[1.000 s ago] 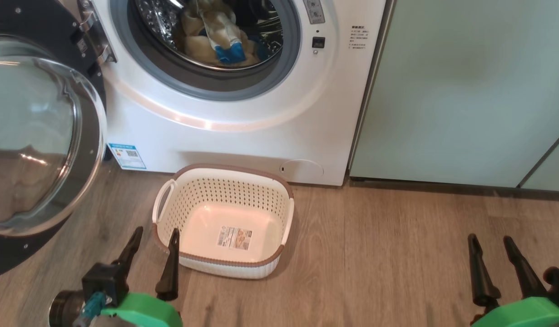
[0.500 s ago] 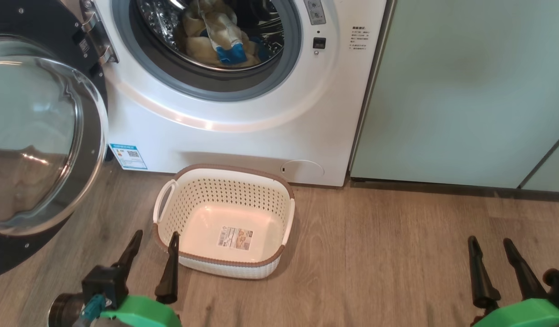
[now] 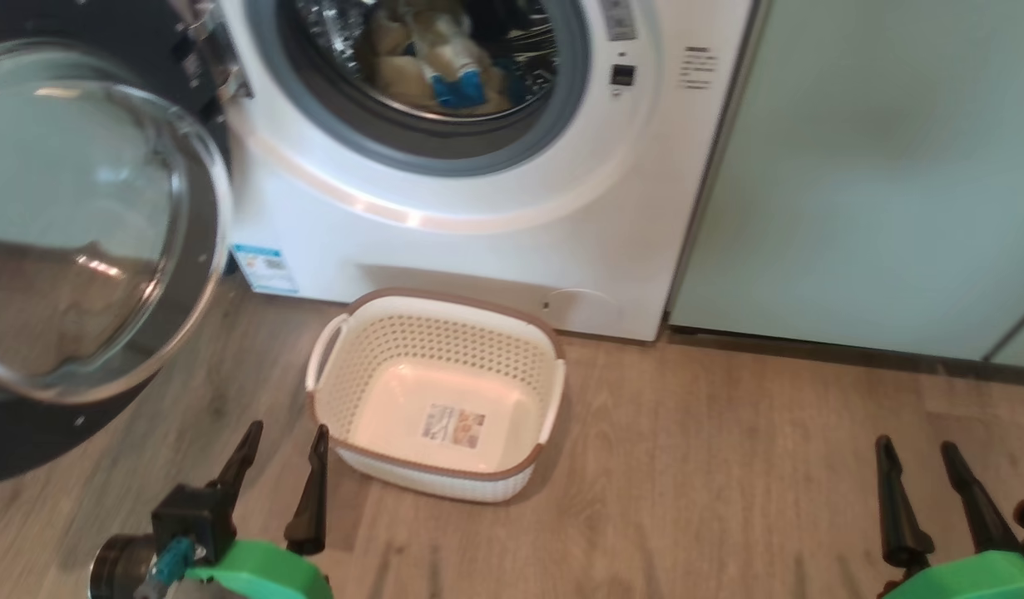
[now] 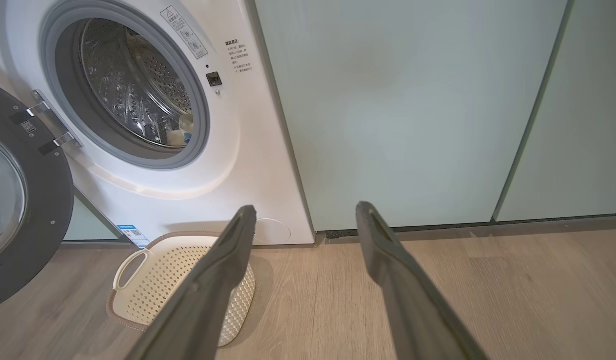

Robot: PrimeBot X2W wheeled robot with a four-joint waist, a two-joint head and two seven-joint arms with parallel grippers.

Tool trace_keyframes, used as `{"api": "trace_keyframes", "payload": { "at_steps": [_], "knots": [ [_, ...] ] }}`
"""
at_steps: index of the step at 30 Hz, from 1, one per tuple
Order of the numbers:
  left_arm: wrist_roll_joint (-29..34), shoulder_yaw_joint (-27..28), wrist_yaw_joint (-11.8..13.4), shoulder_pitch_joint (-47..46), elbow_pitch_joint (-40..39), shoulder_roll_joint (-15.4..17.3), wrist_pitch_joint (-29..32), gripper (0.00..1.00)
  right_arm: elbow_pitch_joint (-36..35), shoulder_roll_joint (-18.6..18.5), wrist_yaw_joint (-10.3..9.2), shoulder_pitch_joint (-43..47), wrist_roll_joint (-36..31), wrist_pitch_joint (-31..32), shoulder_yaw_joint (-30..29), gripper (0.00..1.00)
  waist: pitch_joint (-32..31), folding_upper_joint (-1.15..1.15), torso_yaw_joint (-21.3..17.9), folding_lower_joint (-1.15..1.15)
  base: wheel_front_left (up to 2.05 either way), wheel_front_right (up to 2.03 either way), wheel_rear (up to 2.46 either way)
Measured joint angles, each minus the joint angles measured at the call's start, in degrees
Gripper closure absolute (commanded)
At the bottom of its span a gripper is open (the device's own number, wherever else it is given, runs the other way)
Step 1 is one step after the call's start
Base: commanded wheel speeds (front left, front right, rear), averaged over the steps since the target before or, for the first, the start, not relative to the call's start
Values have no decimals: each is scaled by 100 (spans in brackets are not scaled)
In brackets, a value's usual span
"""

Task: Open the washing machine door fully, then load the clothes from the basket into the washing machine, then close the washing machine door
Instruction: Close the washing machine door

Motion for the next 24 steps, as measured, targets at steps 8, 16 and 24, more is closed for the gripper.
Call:
{"api": "trace_keyframes", "payload": {
  "at_steps": [8, 16, 24],
  "knots": [
    [56, -78, -145, -287, 77, -18, -4, 0, -2, 11, 0, 0, -2, 0, -109, 0, 42, 0, 684, 0, 0, 0, 0],
    [56, -156, -194, -286, 136, -52, -5, 0, 60, 15, 0, 0, 0, -4, -34, 0, -55, 0, 1426, 0, 0, 0, 0],
    [55, -108, -190, -283, 159, -54, -14, 0, 129, 16, 0, -3, 2, -4, 81, 0, -150, 0, 2142, 0, 0, 0, 0]
  ]
}}
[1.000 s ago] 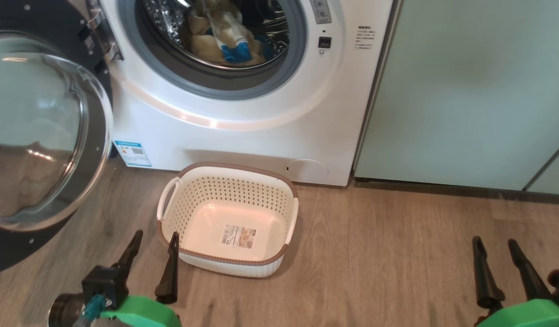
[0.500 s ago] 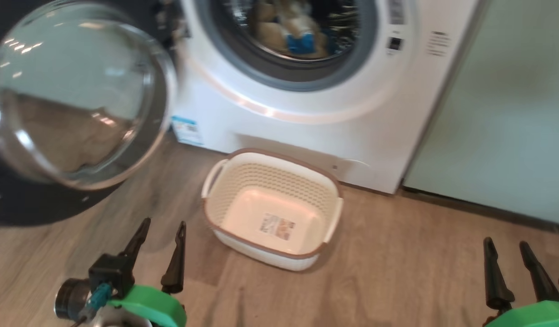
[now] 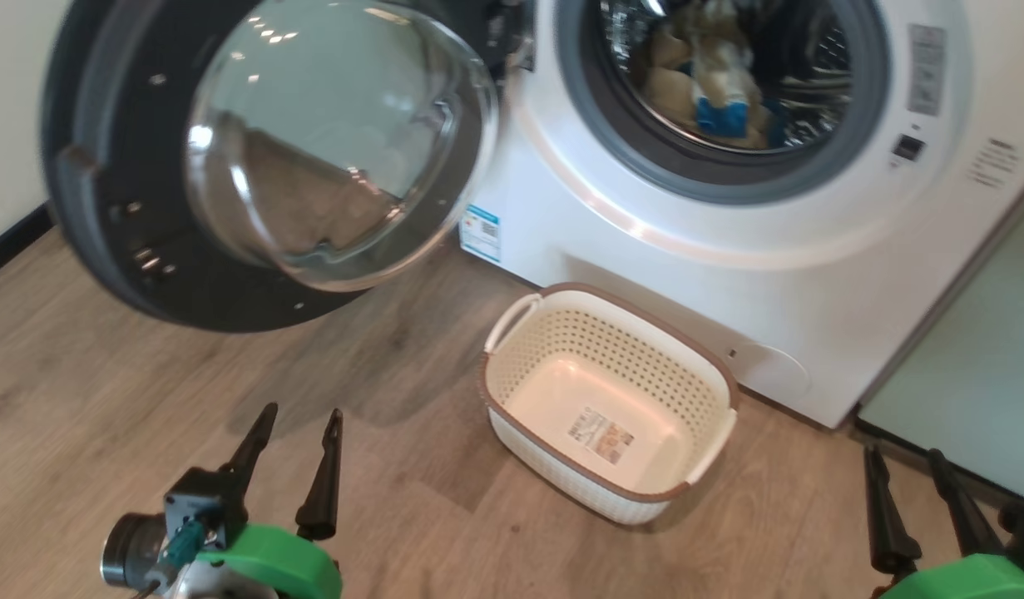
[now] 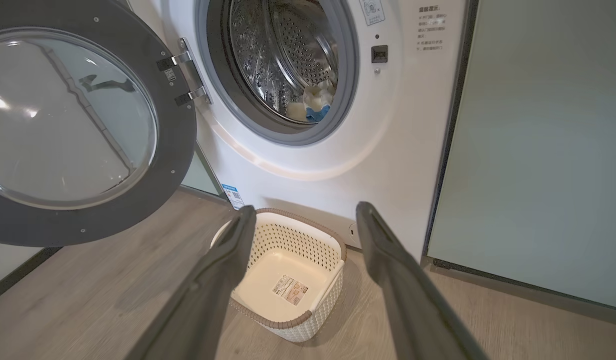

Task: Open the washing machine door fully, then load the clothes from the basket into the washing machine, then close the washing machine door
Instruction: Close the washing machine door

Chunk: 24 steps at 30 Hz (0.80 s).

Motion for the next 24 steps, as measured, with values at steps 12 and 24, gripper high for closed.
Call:
{"api": "trace_keyframes", "payload": {
  "at_steps": [12, 24],
  "knots": [
    [0, 142, 1, 73, -78, 2, -8, 0, 62, 0, 0, -10, 45, -4, 119, 0, 22, 0, 371, 0, 0, 0, 0],
    [1, 169, -11, 73, -97, -93, -8, 65, 109, 0, 0, -14, 38, -4, 122, 0, 19, 0, 329, 0, 0, 0, 0]
  ]
}}
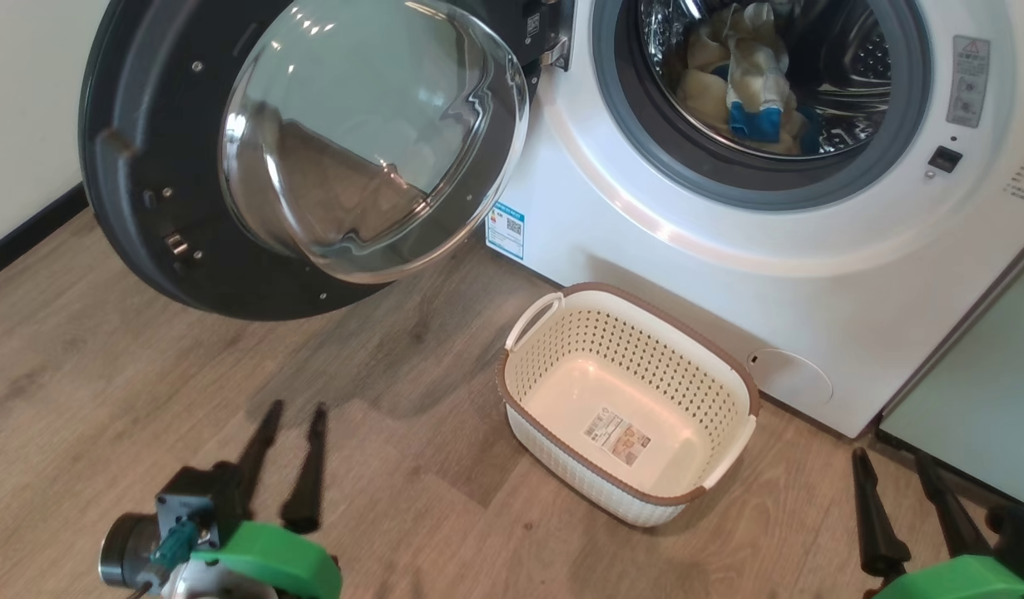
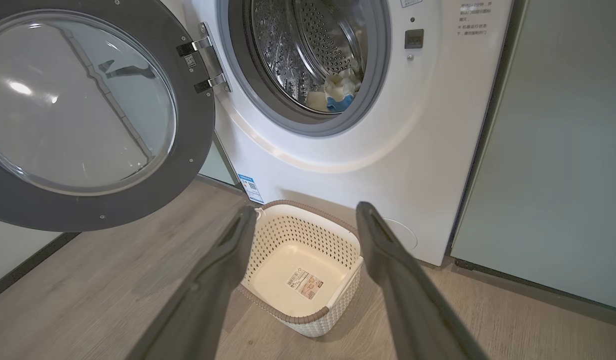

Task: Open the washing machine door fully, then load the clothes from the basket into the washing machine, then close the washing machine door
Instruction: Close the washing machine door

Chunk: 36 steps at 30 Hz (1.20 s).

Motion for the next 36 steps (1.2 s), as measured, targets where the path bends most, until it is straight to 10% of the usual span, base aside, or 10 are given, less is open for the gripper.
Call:
{"api": "trace_keyframes", "payload": {
  "at_steps": [1, 14, 28, 36],
  "knots": [
    [0, 13, -42, 0, -11, -11, 0, 100, 1, 0, 0, 0, 0, 0, 0, 0, -4, 0, 2, 0, 0, 0, 0],
    [-162, 553, -512, -18, -824, -172, -19, 100, -34, 0, 0, 9, 1, 79, 10, 0, -111, 0, 179, 0, 0, 0, 0],
    [-2001, 2196, -1369, -1544, -2342, 156, 164, 100, -192, -2, 0, 18, 11, 208, 53, 0, -16, 0, 338, 0, 0, 0, 0],
    [-3735, 3108, -1606, -3329, -1392, 549, 798, 100, -269, -59, 0, 16, 59, 253, 82, 0, 63, 0, 311, 0, 0, 0, 0]
  ]
}}
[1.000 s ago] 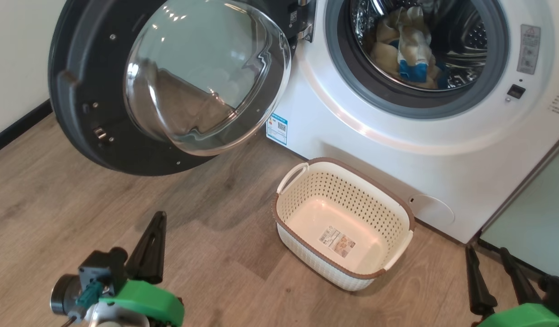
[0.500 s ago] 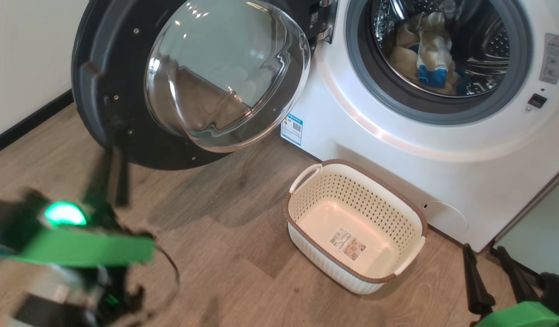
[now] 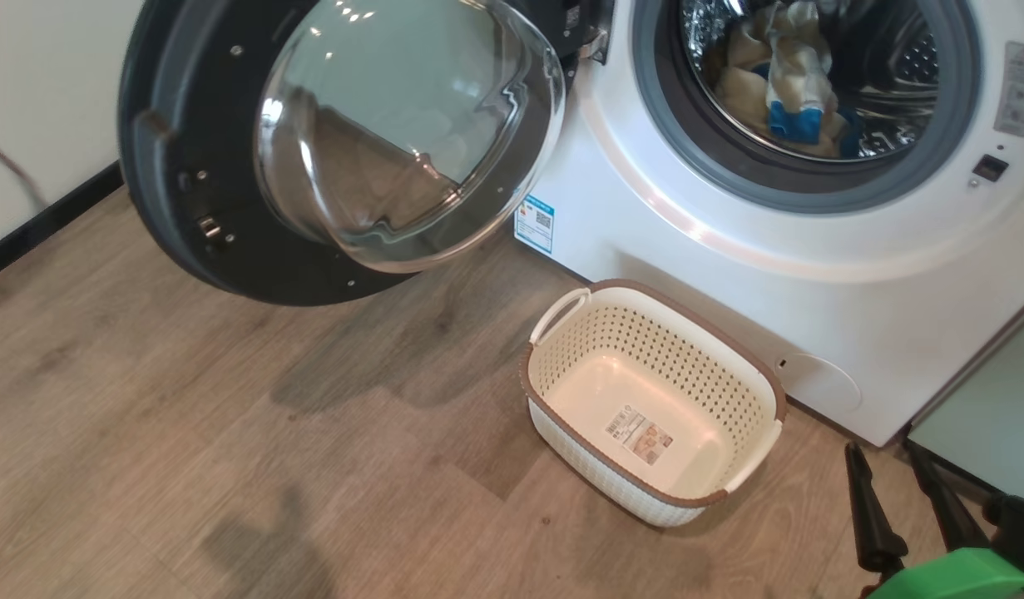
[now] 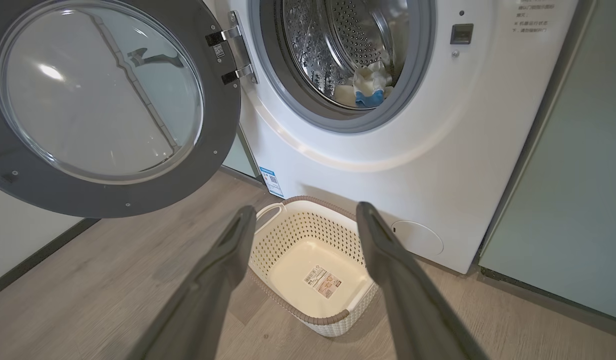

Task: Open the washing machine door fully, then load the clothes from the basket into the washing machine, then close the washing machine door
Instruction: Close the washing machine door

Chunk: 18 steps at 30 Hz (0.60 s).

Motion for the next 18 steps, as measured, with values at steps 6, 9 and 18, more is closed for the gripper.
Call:
{"api": "trace_keyframes", "payload": {
  "at_steps": [6, 9, 18],
  "knots": [
    [-544, 431, -57, -708, 1724, 528, 460, 100, -32, -59, 0, -2, 44, 34, 73, 0, 113, 0, -165, 0, 0, 0, 0],
    [-848, 537, -156, -884, 2424, 641, 728, 100, -57, -90, 0, -5, 44, 59, 90, 0, 185, 0, -236, 0, 0, 0, 0],
    [-1396, 732, -154, -1209, 4039, 923, 1423, 100, -193, -268, 0, -60, 44, 231, 102, 0, 443, 0, -415, 0, 0, 0, 0]
  ]
}}
